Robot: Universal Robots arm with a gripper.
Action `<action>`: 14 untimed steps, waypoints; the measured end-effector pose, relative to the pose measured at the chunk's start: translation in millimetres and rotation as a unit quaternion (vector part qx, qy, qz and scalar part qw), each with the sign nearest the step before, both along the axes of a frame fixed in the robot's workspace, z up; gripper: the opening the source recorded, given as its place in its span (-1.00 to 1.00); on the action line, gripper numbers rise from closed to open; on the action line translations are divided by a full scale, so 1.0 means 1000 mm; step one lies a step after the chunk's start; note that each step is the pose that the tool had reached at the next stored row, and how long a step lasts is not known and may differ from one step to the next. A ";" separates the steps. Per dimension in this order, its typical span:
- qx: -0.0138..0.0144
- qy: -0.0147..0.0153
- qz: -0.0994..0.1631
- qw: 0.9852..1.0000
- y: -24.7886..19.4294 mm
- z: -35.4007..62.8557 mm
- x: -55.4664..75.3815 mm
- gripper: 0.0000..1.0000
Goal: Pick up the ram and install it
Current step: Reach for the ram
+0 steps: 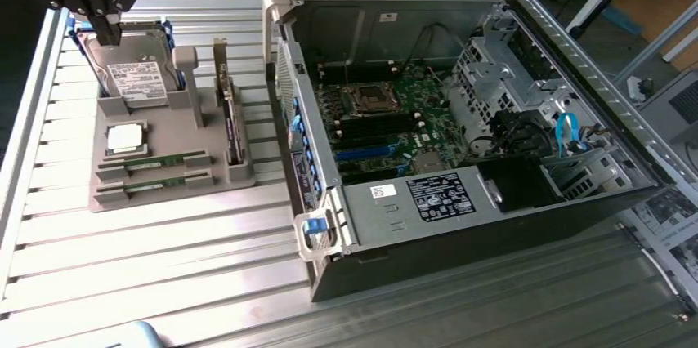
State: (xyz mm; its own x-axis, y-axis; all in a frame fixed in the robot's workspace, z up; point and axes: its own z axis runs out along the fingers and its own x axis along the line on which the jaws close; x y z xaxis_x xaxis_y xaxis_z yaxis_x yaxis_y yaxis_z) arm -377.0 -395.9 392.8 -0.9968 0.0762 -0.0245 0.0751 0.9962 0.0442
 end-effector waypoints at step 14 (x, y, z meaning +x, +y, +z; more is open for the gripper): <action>0.000 0.000 0.000 1.000 0.0000 0.0000 -0.016 -0.79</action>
State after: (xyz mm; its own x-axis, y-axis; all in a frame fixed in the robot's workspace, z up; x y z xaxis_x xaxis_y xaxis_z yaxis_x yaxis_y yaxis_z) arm -393.2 -395.9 392.8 -0.9968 0.0762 -0.0245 0.0750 0.9962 0.0442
